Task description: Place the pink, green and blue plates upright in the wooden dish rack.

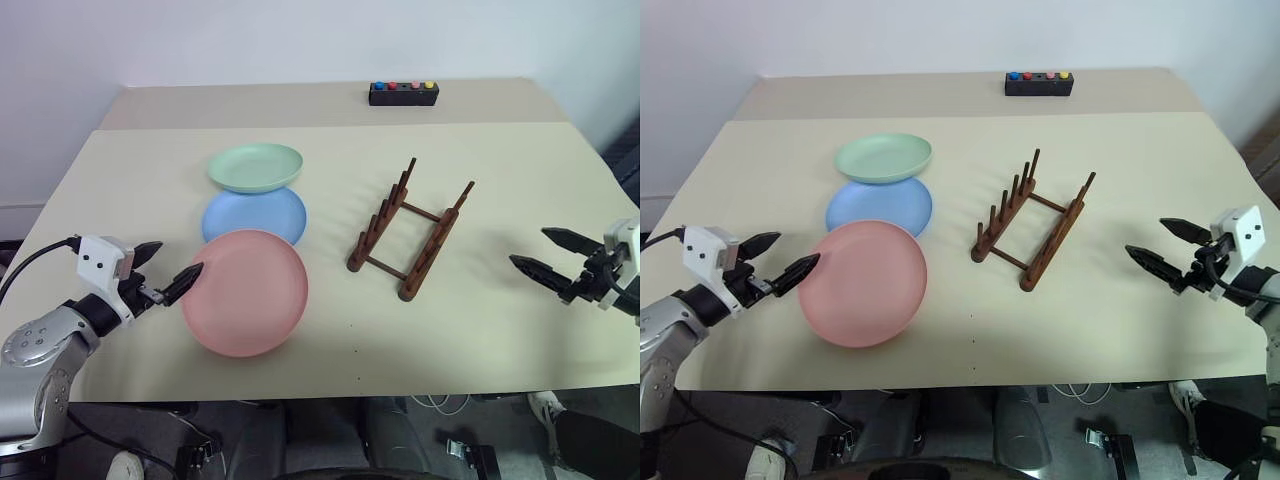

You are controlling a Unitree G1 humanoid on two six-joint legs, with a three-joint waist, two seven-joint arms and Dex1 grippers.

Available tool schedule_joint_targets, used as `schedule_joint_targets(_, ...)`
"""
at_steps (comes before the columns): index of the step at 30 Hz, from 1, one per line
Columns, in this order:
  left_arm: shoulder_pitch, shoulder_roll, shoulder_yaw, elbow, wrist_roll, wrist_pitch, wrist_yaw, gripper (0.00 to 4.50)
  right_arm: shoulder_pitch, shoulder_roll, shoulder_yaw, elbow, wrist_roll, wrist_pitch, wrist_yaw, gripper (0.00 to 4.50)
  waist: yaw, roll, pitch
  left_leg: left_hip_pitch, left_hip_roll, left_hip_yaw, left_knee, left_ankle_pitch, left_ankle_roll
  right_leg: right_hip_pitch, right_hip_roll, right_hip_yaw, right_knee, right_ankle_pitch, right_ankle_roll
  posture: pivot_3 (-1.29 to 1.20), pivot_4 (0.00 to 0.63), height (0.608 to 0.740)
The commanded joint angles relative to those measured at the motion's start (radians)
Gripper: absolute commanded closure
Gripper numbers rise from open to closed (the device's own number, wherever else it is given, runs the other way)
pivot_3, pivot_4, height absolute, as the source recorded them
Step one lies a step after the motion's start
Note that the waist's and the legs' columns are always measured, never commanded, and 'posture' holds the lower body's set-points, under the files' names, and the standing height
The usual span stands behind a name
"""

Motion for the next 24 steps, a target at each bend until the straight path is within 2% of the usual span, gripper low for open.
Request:
schedule_joint_targets(1,-0.013,0.017,0.014,-0.029,-0.01,0.0,-0.005,0.0,-0.003,0.004,-0.017,-0.005,0.003,-0.021,-0.004,0.02,0.0,0.0,0.0,0.0,0.0,0.0,0.0,0.0,0.0,0.0,0.0,0.0,0.0,0.0,0.0,0.0,0.15,0.734)
schedule_joint_targets(24,-0.022,-0.027,-0.05,-0.056,-0.011,0.004,0.002,0.0,0.056,0.027,-0.018,-0.08,0.019,0.005,-0.021,0.02,0.001,0.0,0.0,0.0,0.0,0.0,0.0,0.0,0.0,0.0,0.0,0.0,0.0,0.0,0.0,0.0,0.15,0.734)
